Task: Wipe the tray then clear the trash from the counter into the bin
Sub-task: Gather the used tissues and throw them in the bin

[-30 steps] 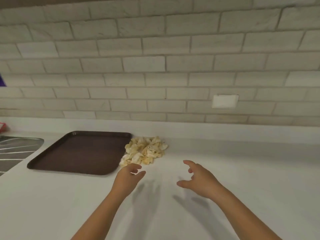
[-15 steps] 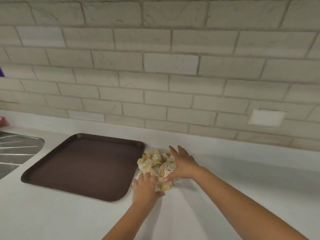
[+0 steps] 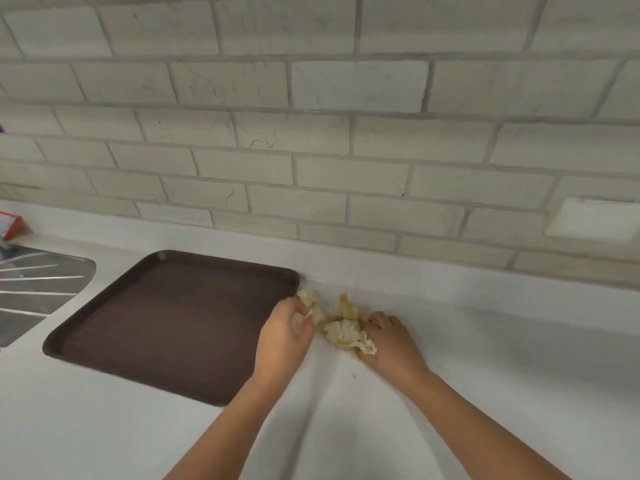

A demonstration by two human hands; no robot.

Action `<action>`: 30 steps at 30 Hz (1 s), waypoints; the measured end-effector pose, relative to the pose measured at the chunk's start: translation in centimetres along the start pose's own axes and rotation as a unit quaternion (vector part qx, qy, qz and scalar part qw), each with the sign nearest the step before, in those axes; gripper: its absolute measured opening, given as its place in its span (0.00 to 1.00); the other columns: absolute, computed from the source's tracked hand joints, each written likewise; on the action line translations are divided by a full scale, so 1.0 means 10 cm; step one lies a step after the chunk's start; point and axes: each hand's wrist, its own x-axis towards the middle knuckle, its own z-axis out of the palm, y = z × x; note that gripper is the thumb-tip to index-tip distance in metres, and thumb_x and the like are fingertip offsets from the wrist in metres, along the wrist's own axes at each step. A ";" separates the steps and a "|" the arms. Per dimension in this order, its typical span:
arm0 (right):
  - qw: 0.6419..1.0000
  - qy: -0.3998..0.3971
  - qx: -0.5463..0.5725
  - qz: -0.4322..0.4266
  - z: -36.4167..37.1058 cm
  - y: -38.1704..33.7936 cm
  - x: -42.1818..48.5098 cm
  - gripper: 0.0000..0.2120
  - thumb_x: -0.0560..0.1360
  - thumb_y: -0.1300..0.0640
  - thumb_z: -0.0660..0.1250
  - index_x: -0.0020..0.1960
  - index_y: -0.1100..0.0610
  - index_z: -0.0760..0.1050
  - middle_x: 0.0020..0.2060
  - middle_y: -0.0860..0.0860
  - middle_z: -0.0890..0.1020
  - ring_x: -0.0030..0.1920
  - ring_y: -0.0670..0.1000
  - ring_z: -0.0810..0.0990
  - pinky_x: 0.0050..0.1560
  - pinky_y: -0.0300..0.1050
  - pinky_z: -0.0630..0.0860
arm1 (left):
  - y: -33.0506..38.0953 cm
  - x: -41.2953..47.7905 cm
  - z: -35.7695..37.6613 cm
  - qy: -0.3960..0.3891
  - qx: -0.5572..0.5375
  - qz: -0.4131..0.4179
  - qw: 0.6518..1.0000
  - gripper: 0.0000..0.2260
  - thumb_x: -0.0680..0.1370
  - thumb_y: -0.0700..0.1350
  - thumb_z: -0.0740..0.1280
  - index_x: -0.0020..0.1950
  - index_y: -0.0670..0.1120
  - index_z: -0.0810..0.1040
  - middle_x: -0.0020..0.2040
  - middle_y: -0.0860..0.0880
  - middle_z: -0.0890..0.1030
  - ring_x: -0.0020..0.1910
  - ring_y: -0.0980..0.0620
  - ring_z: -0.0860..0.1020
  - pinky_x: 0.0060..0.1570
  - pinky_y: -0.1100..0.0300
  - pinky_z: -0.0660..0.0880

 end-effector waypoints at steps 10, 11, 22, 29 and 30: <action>0.998 0.011 0.042 0.053 -0.17 0.17 -0.30 0.23 0.69 0.42 0.66 0.60 0.53 0.75 0.46 0.53 0.79 0.45 0.57 0.79 0.43 0.47 0.75 | -0.21 0.55 0.60 -0.260 0.384 0.029 0.885 0.25 0.78 0.63 0.49 0.71 0.55 0.65 0.74 0.43 0.61 0.71 0.40 0.60 0.69 0.46 0.56; 0.995 0.009 0.059 0.074 -0.19 0.17 -0.31 0.27 0.70 0.44 0.67 0.66 0.51 0.71 0.50 0.53 0.78 0.49 0.56 0.78 0.48 0.47 0.74 | -0.21 0.50 0.61 -0.249 0.391 0.041 0.885 0.29 0.76 0.65 0.43 0.72 0.55 0.65 0.74 0.43 0.61 0.71 0.40 0.60 0.68 0.46 0.56; 0.994 -0.053 0.091 -0.007 -0.12 0.19 -0.50 0.31 0.69 0.42 0.47 0.72 0.34 0.47 0.77 0.44 0.46 0.77 0.49 0.46 0.74 0.54 0.45 | -0.14 0.49 0.79 -0.215 0.379 -0.006 0.900 0.39 0.72 0.72 0.42 0.77 0.52 0.52 0.75 0.38 0.55 0.71 0.39 0.60 0.67 0.46 0.58; 0.989 -0.040 0.061 0.126 -0.10 -0.20 -0.37 0.48 0.55 0.17 0.42 0.71 0.35 0.58 0.73 0.46 0.62 0.75 0.53 0.53 0.72 0.63 0.48 | -0.26 0.40 0.73 -0.197 0.315 0.029 0.928 0.41 0.63 0.64 0.38 0.74 0.53 0.61 0.68 0.49 0.68 0.65 0.43 0.65 0.63 0.49 0.62; 0.987 -0.020 0.039 0.156 -0.04 -0.27 -0.32 0.48 0.55 0.17 0.44 0.70 0.36 0.62 0.68 0.47 0.69 0.72 0.54 0.60 0.70 0.65 0.52 | -0.26 0.36 0.72 -0.202 0.313 0.034 0.927 0.40 0.64 0.64 0.38 0.73 0.55 0.62 0.68 0.50 0.68 0.65 0.43 0.65 0.64 0.49 0.62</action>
